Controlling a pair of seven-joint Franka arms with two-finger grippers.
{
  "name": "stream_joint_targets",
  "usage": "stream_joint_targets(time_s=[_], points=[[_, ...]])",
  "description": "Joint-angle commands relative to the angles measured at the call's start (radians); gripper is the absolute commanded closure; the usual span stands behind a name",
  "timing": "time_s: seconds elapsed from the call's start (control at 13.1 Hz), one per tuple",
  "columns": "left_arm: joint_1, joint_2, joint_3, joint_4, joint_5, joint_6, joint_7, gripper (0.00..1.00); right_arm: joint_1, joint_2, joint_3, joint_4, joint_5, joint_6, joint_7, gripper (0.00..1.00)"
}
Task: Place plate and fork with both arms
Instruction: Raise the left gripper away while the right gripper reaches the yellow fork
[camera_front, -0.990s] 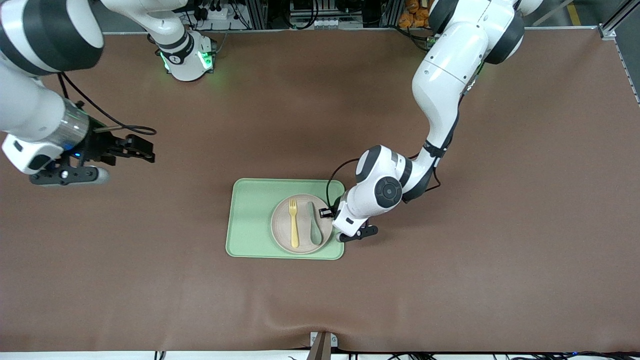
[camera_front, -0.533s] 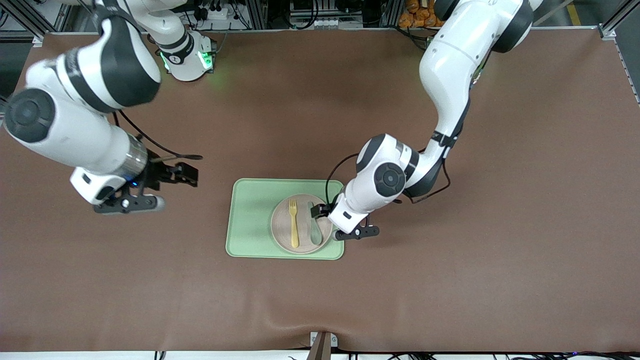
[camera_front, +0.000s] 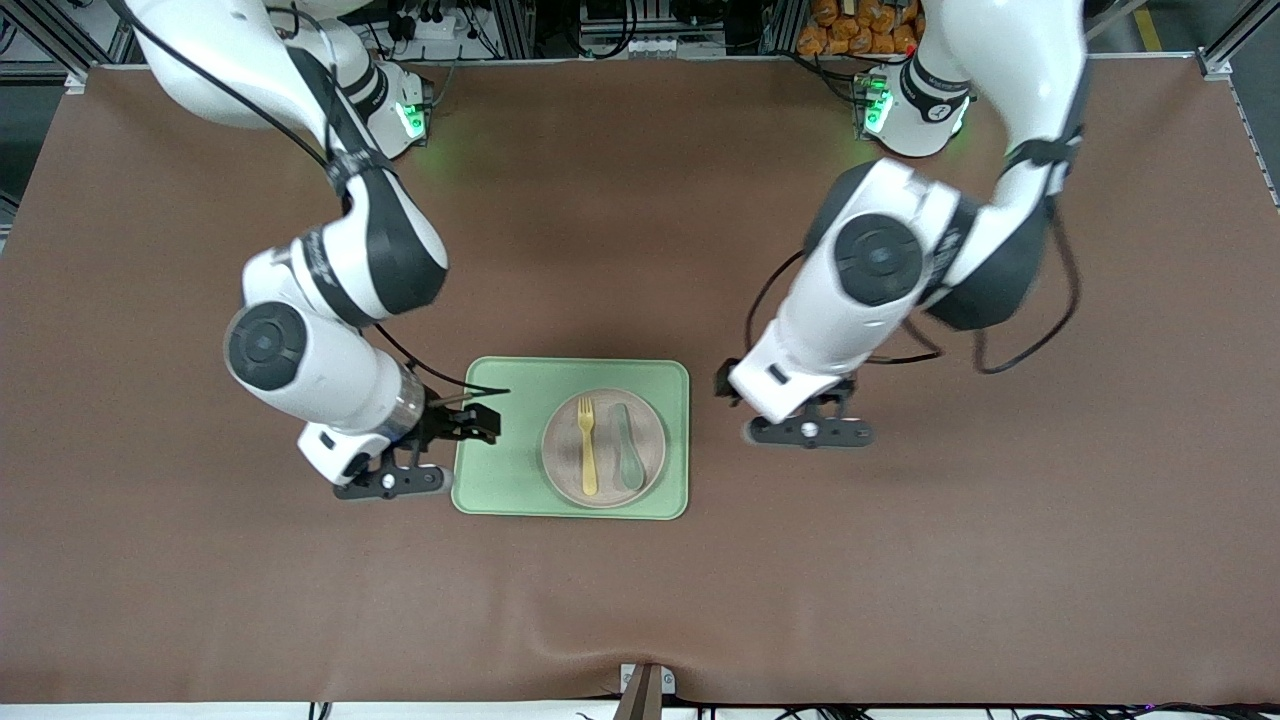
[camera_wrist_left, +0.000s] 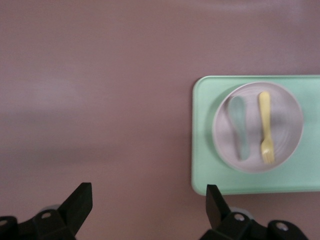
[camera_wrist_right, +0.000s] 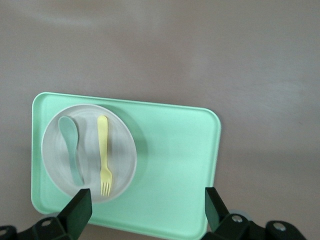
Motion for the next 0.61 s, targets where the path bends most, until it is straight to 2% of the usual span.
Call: stream_joint_targets(time_s=[0.0, 0.23, 0.38, 0.53], points=[[0.074, -0.149, -0.007, -0.038, 0.005, -0.145, 0.067, 0.0, 0.075, 0.112, -0.016, 0.065, 0.002, 0.081, 0.041, 0.01], [0.15, -0.263, -0.008, -0.047, 0.017, -0.279, 0.182, 0.0, 0.109, 0.198, -0.016, 0.07, -0.012, 0.193, 0.06, 0.13], [0.166, -0.33, -0.005, -0.116, 0.017, -0.286, 0.197, 0.0, 0.144, 0.235, -0.024, 0.068, -0.03, 0.23, 0.086, 0.19], [0.235, -0.369, -0.01, -0.162, 0.017, -0.281, 0.216, 0.0, 0.168, 0.257, -0.038, 0.068, -0.05, 0.241, 0.104, 0.26]])
